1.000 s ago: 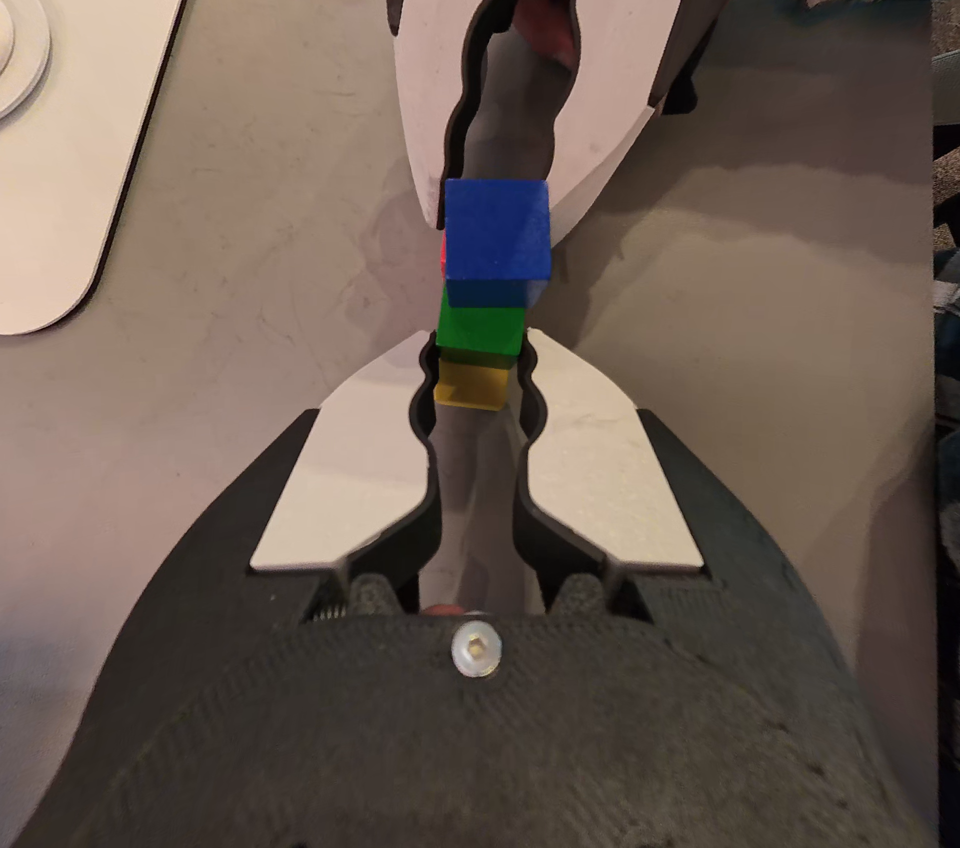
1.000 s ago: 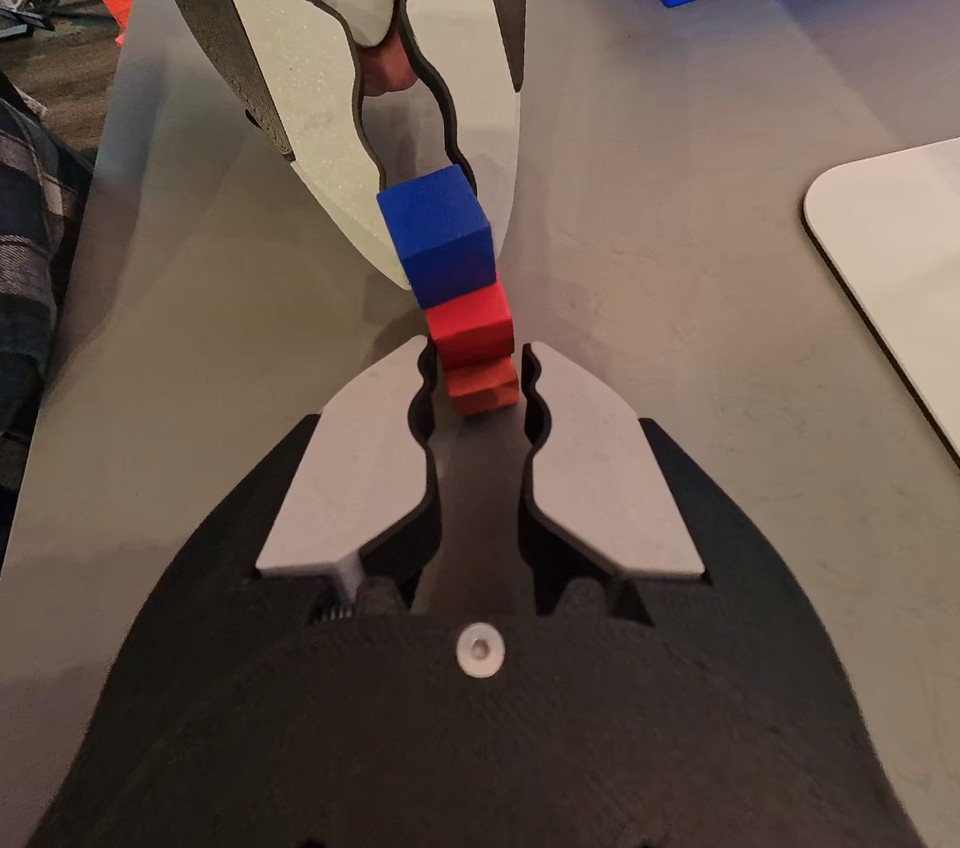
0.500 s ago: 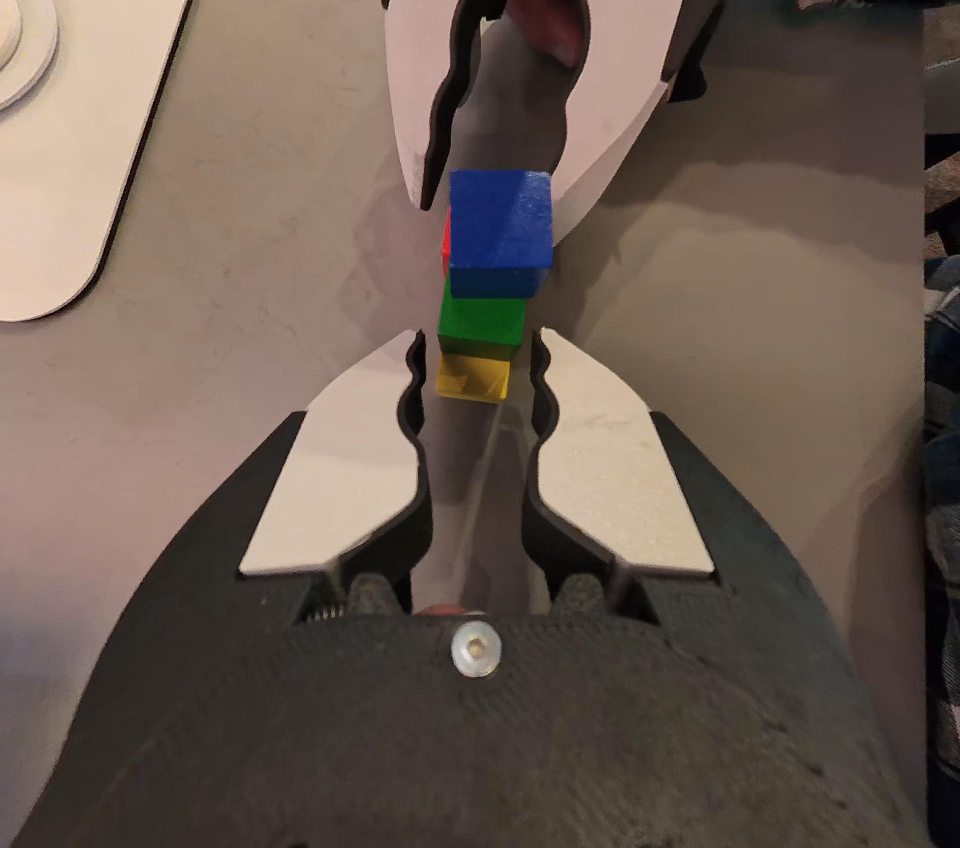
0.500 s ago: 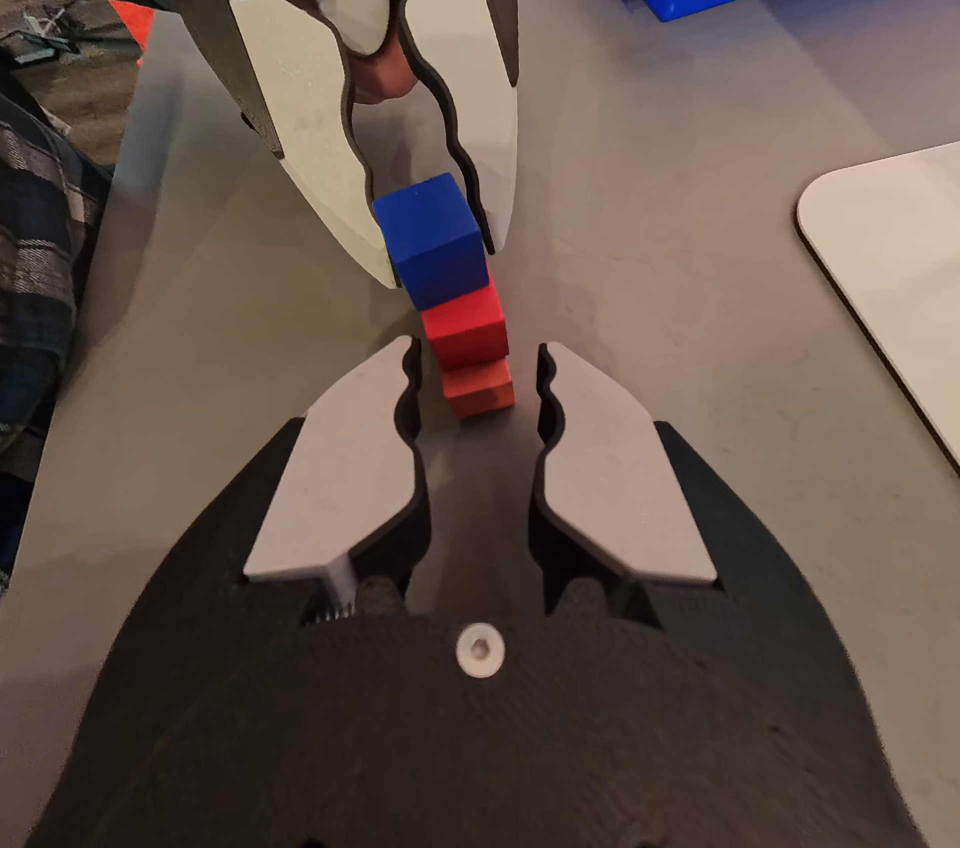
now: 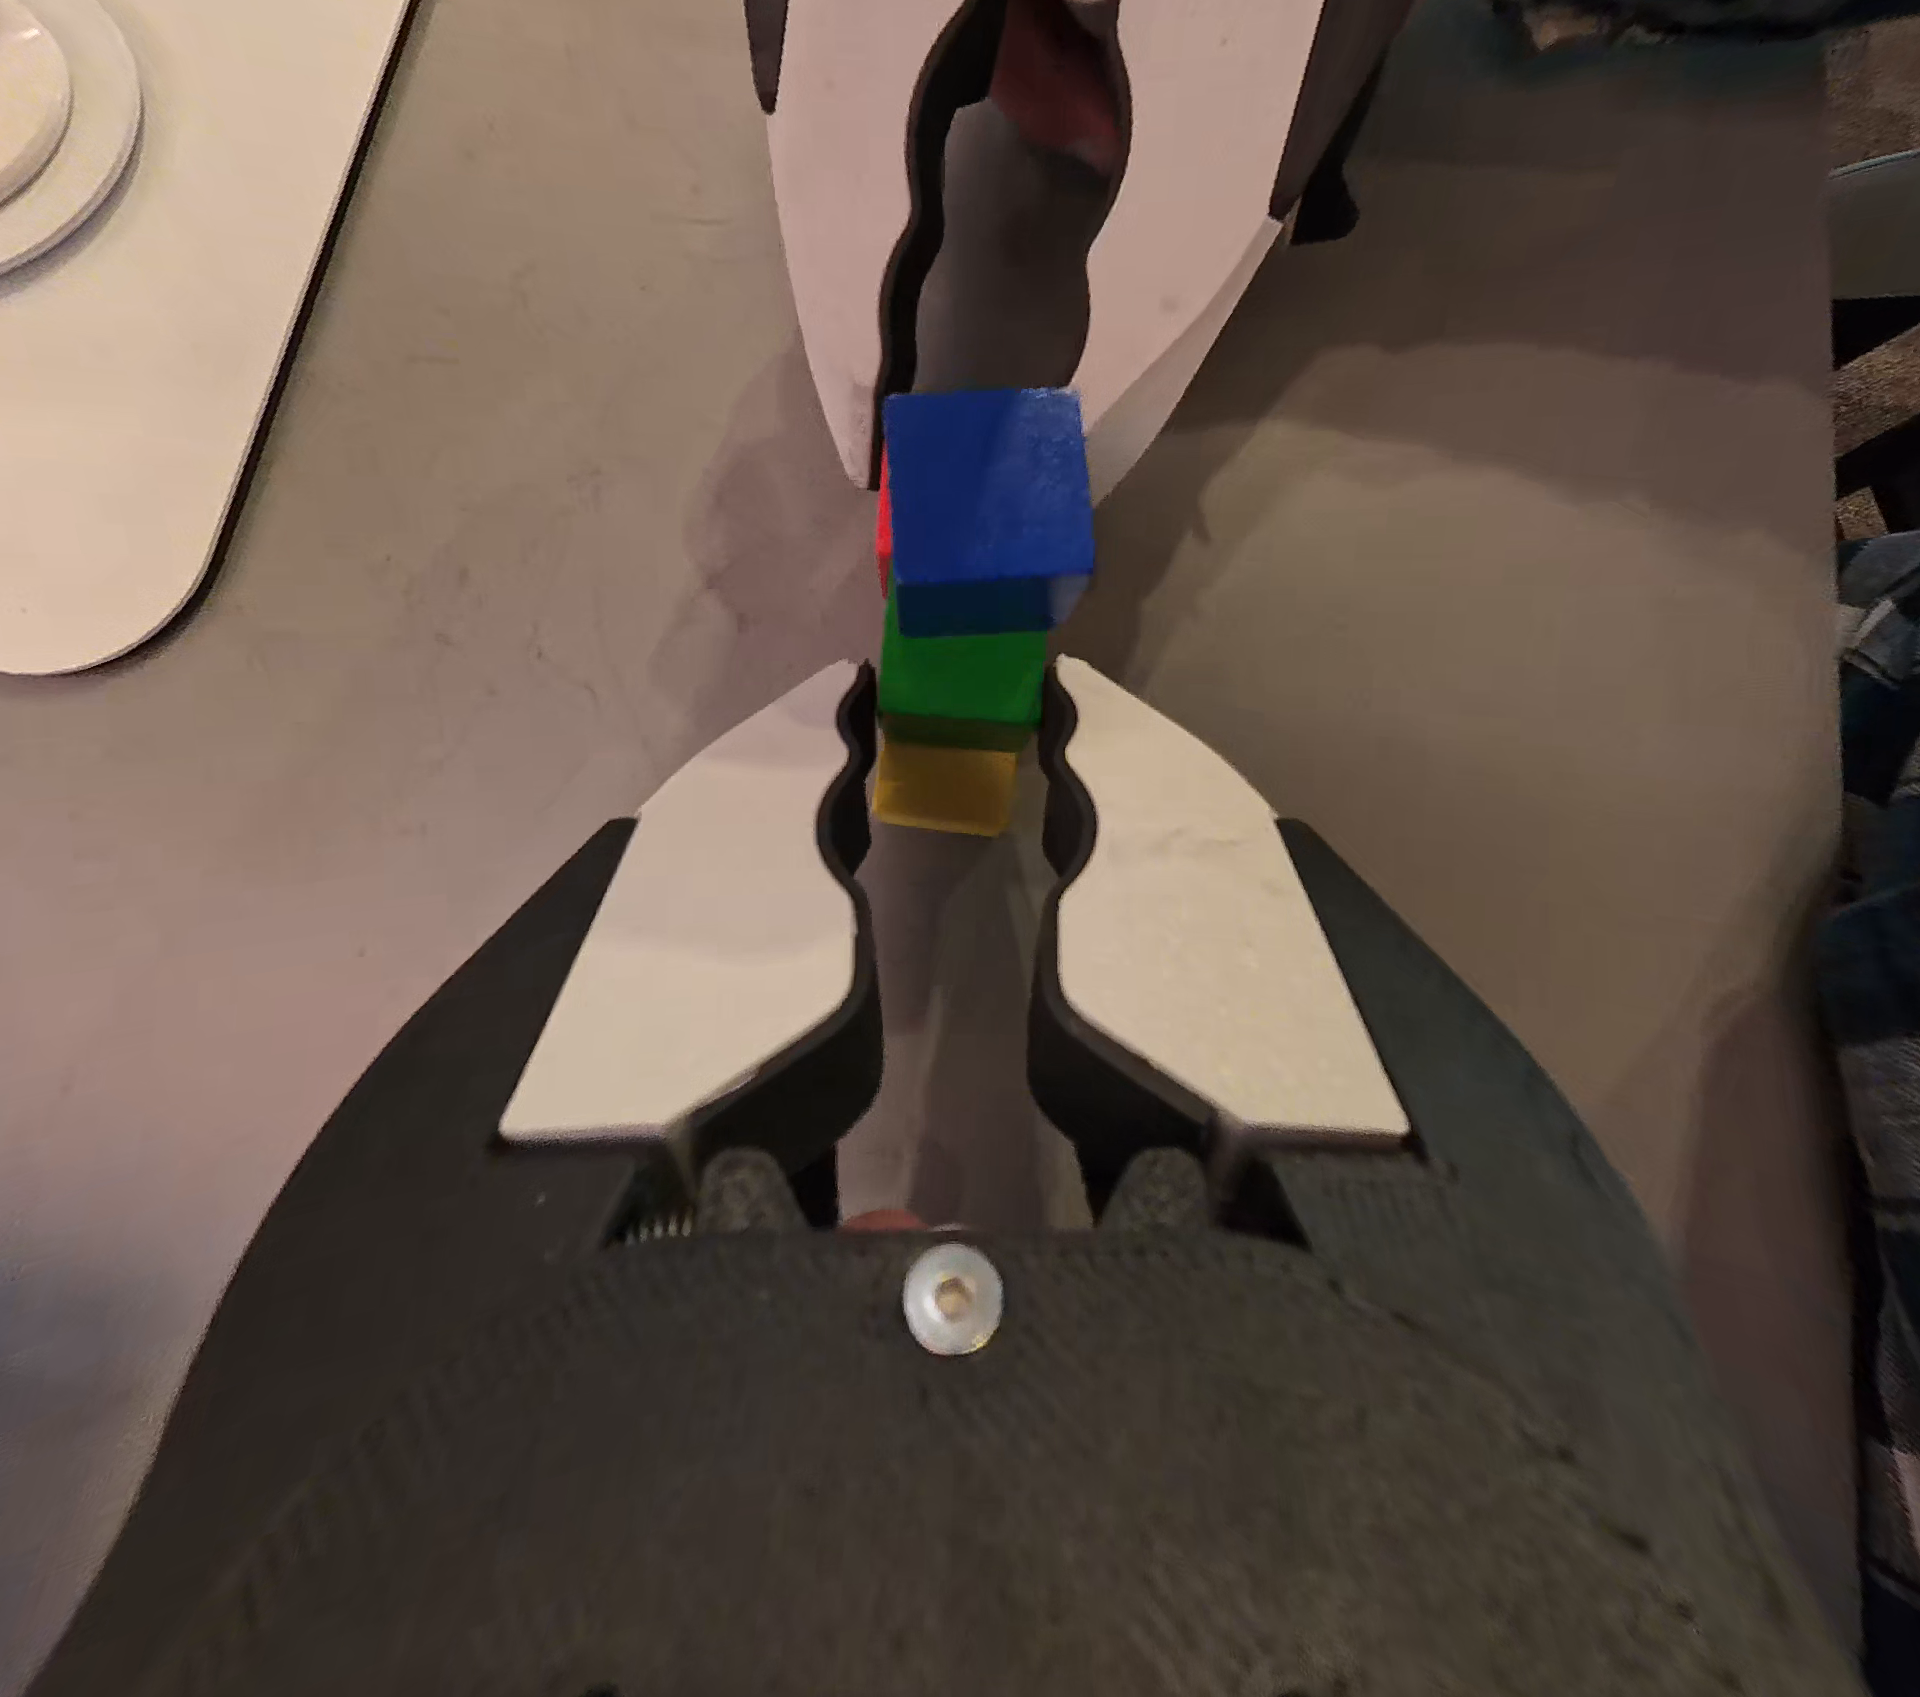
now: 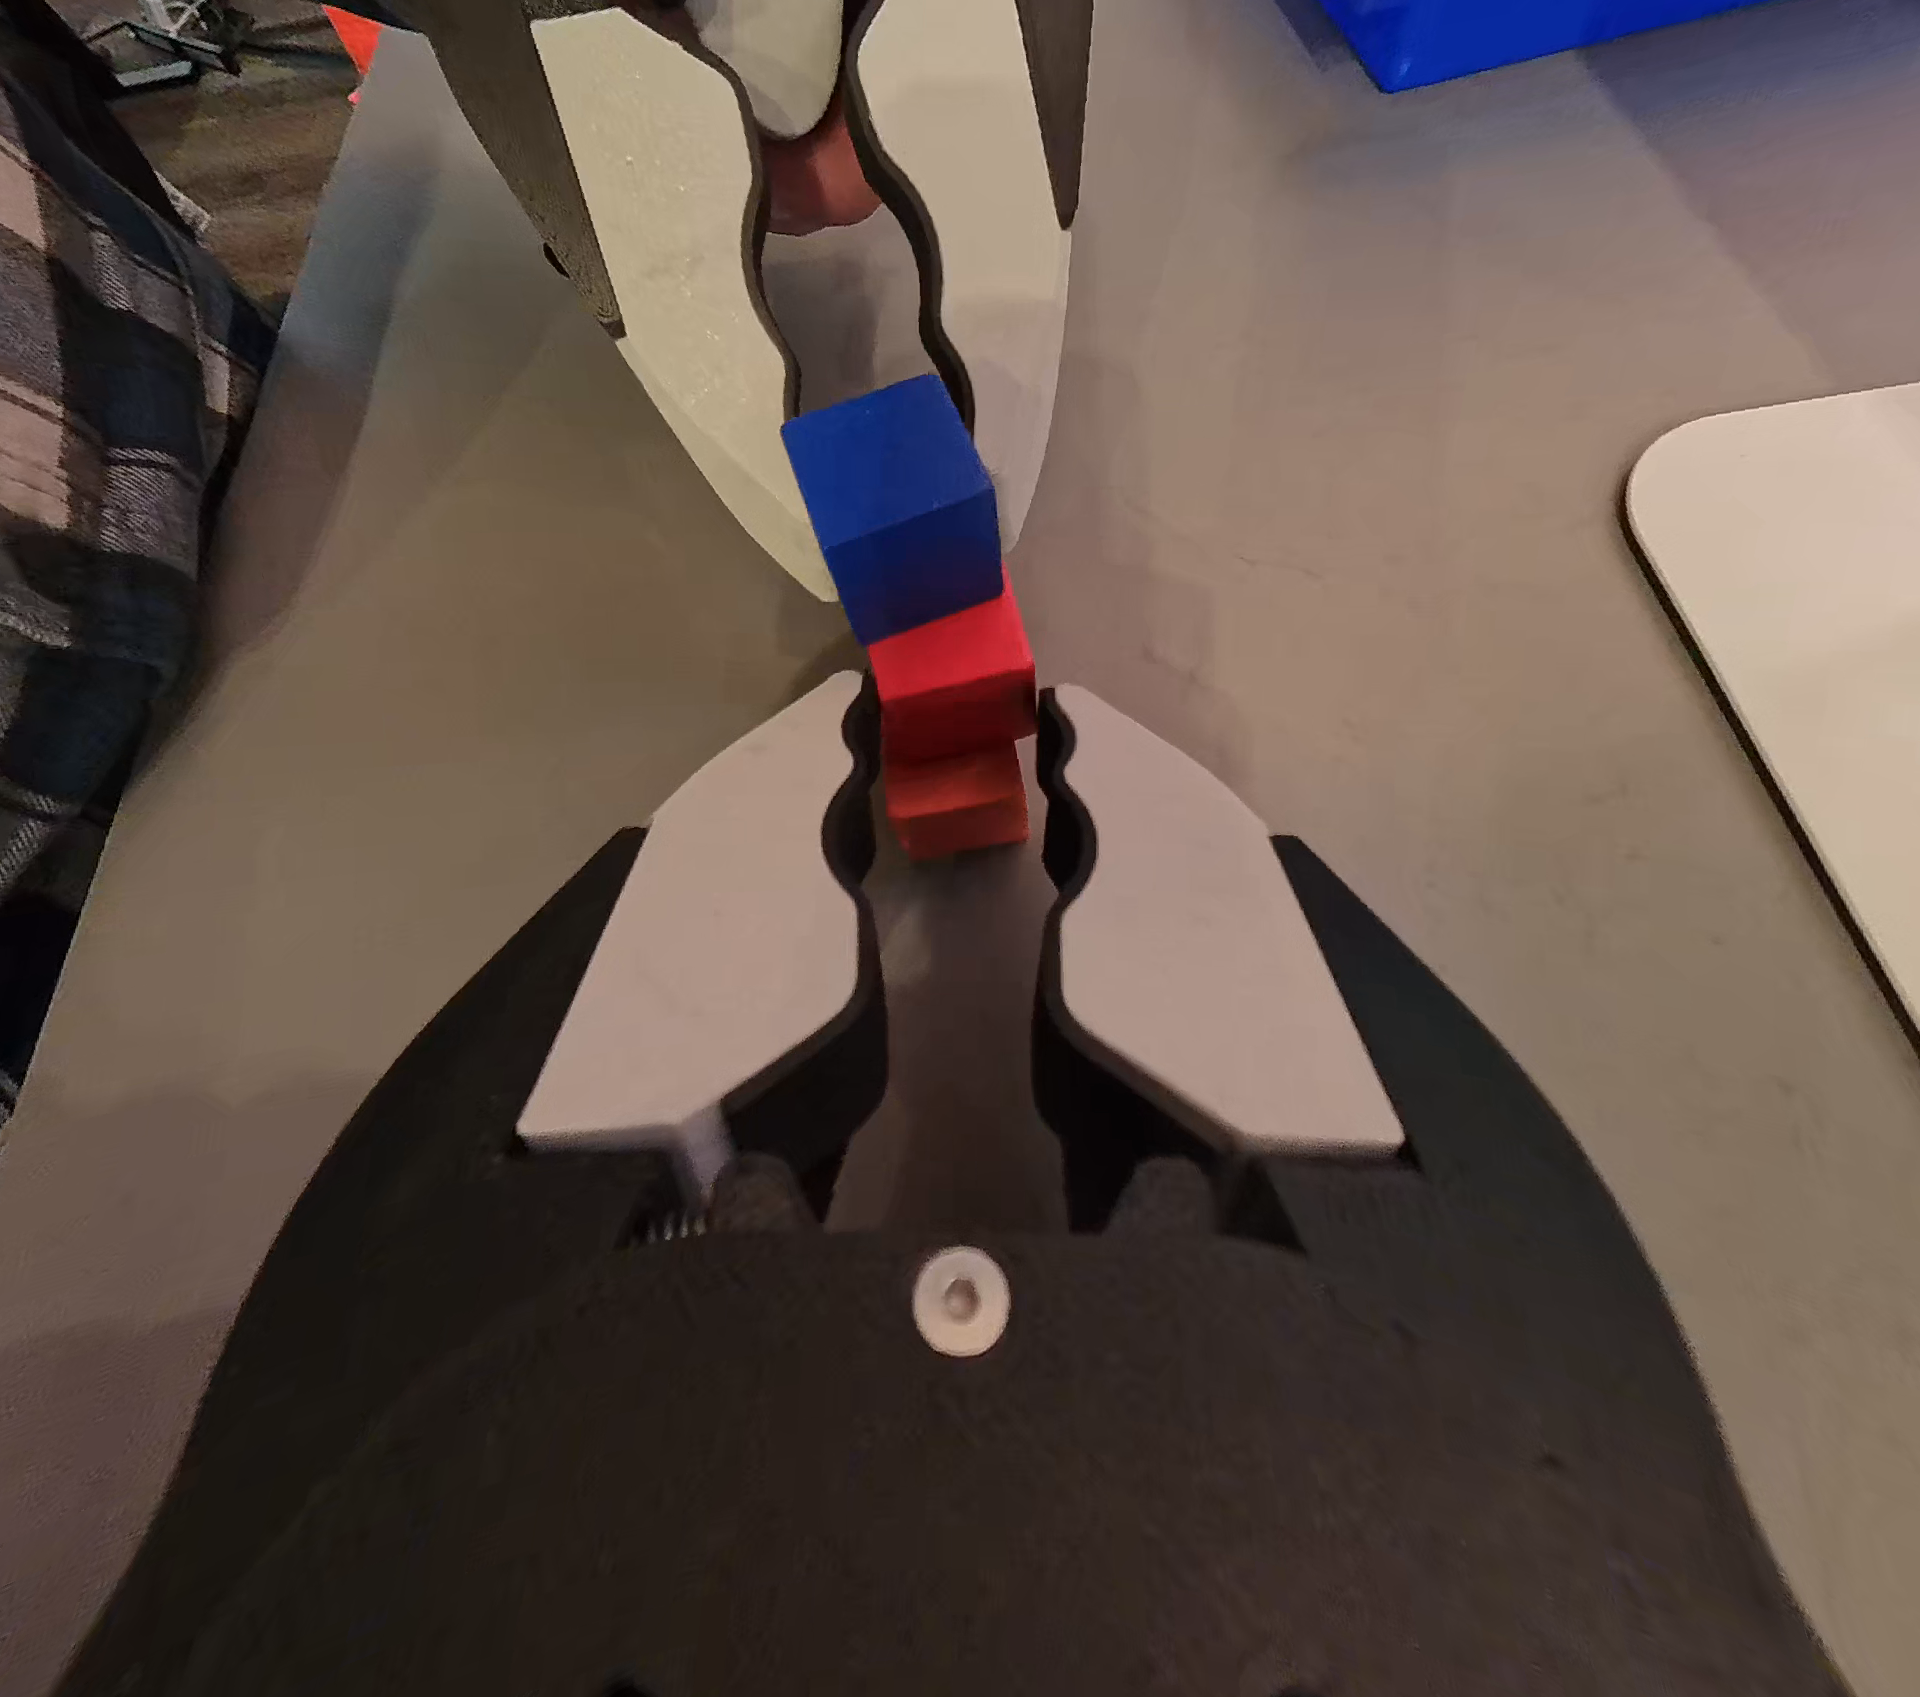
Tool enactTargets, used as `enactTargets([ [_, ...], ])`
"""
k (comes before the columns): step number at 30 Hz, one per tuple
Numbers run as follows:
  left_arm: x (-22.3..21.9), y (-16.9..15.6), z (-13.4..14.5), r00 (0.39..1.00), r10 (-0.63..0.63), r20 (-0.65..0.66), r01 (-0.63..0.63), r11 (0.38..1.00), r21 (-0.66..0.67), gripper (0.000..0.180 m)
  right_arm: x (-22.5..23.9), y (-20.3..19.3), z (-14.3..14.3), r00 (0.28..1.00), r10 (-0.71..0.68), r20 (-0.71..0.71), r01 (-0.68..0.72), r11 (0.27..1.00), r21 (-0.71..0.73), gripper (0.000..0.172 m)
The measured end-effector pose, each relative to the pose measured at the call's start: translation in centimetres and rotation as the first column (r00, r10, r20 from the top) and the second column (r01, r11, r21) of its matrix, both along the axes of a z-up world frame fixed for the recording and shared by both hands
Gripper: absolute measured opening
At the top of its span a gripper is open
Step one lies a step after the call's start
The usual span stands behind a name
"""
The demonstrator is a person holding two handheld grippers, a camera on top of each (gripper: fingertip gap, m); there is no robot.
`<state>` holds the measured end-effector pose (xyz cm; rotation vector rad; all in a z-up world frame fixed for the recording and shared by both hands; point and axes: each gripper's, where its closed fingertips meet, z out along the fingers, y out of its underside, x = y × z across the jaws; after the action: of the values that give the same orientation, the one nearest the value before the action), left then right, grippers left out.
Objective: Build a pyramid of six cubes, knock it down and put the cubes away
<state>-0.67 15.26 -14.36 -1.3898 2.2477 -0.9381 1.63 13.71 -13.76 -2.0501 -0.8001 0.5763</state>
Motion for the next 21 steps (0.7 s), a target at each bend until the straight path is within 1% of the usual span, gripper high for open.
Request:
enactTargets([
  [21, -0.18, -0.14, 0.1, 1.0, -0.024, -0.005, 0.024, 1.0, -0.016, 0.028, -0.38, -0.31, 0.0, 1.0, 0.018, 0.011, -0.018, 1.0, 0.007, 0.028],
])
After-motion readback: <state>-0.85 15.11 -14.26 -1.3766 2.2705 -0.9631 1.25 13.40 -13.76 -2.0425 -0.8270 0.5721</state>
